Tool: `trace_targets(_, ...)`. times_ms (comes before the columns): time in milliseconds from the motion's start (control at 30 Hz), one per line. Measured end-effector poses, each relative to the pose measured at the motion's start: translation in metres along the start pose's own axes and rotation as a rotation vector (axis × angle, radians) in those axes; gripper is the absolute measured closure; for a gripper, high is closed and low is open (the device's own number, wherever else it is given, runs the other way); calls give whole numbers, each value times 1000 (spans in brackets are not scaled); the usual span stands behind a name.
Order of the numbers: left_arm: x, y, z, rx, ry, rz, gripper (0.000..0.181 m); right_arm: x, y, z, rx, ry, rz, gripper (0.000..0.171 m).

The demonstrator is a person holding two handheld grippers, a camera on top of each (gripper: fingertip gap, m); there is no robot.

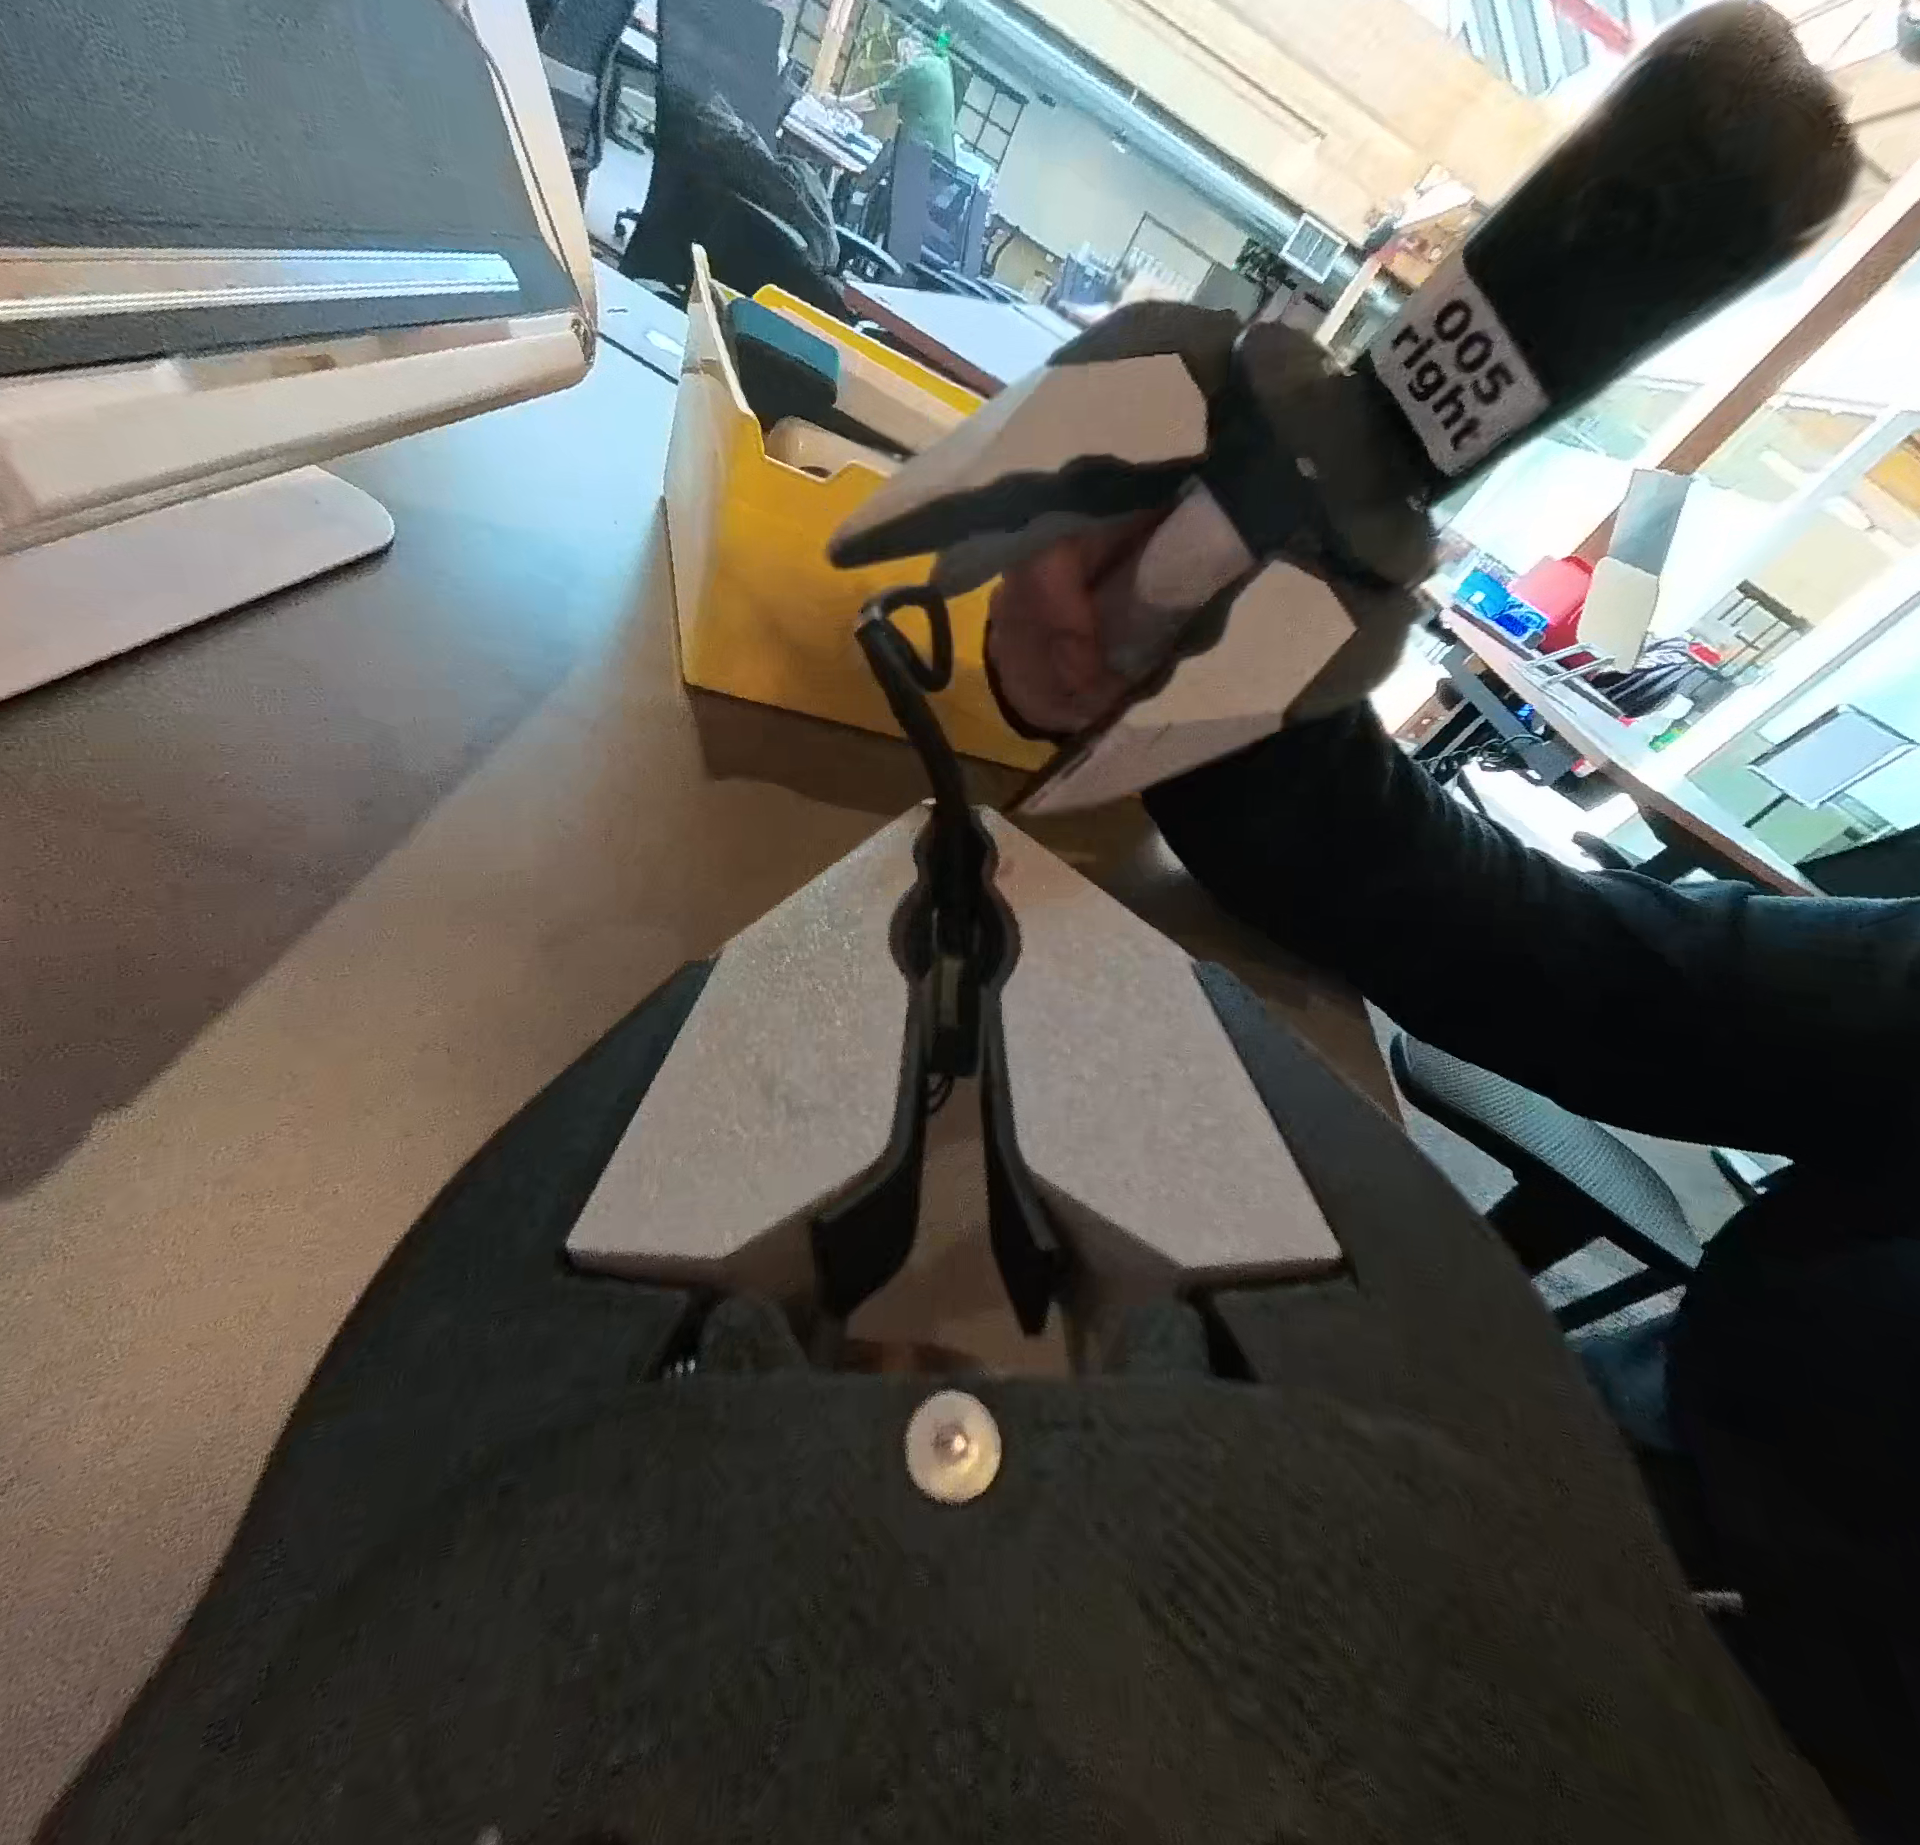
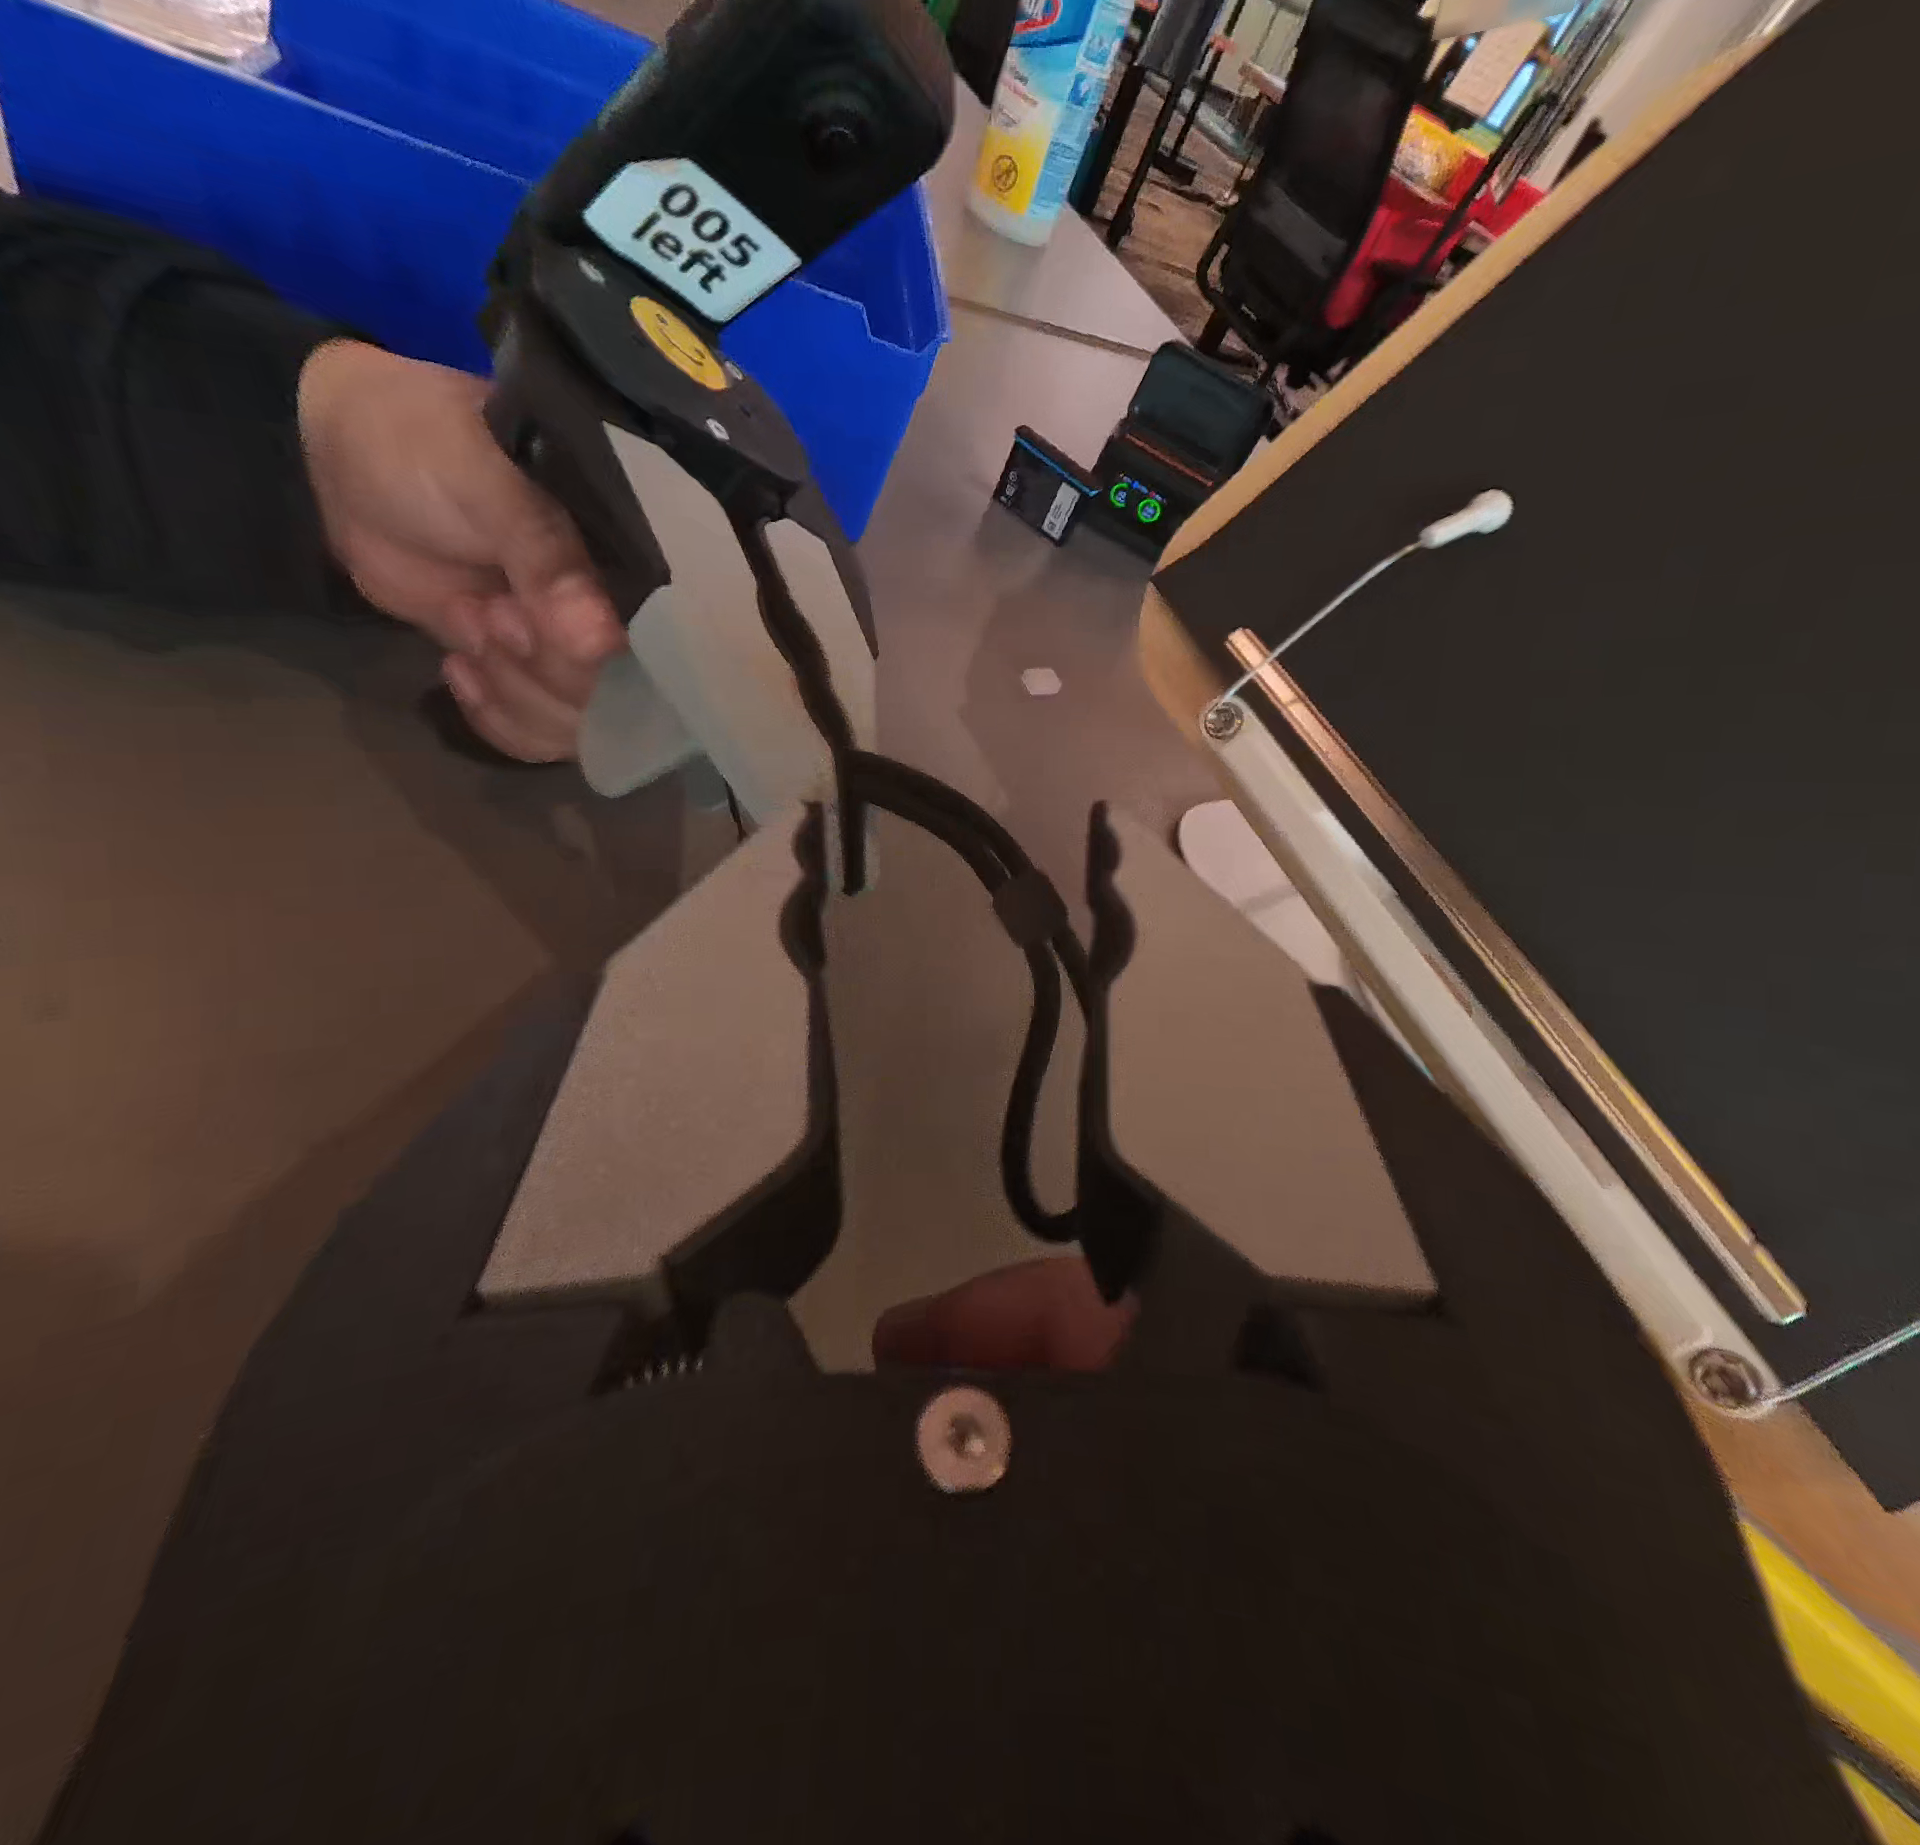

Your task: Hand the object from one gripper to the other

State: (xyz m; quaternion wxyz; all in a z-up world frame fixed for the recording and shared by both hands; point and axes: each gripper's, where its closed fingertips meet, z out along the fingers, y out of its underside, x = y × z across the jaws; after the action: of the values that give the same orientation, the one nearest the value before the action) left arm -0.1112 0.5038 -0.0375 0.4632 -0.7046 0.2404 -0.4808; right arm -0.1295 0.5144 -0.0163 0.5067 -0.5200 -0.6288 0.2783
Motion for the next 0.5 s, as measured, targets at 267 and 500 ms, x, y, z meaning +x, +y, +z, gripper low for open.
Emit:
trace_targets(267, 19, 11, -3, -94, 64, 92, 181, -6, 26, 9, -123, 1, -113, 143)
trace_targets(500, 28, 28, 1, -171, 126, 96, 181, -26, 25, 7, -106, -113, -144, 165)
